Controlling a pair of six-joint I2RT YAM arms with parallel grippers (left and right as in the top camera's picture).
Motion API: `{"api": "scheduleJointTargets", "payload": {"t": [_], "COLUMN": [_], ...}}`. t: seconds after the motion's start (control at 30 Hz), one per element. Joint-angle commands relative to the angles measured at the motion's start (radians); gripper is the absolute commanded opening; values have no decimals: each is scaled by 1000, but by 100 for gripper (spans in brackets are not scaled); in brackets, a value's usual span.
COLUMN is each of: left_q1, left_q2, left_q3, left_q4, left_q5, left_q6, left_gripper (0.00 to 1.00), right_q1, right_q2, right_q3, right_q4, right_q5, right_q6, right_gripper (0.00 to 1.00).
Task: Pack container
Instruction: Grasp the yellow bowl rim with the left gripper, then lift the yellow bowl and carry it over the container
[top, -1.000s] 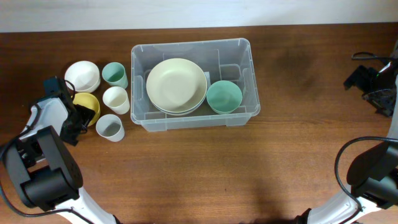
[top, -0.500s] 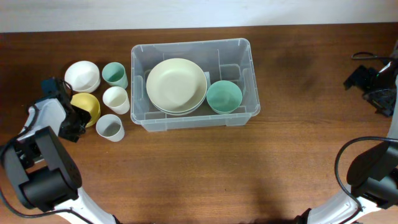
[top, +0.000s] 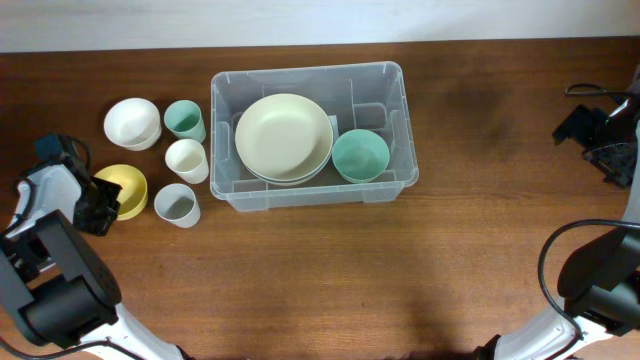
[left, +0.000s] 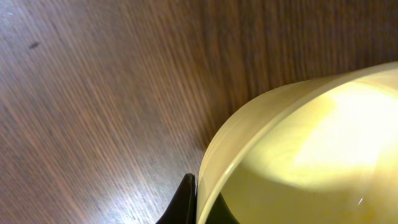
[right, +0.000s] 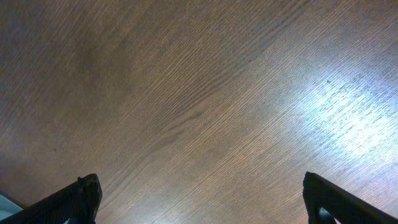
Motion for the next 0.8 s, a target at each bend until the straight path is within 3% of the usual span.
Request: {"api": "scheduleJointTargets", "payload": {"t": [0.0,0.43,0.77], "left_q1": [11,-1,-158], "left_q2": [9,-101,-269], "left_q3": [41,517,566], "left_q4": [-16,-332,-328], "left_q5": [-23,-26,45], "left_q6": [49,99,99], "left_gripper": [1,1,1], "right_q1": [-3,-3,-3], "right_q2": [-13,-13,-13], "right_q3": [-4,-4,-4], "right_q4": [0,0,0], "right_q5": [2,2,2], "right_q6": [-7,-7,-7], "right_gripper": [99,99,99]}}
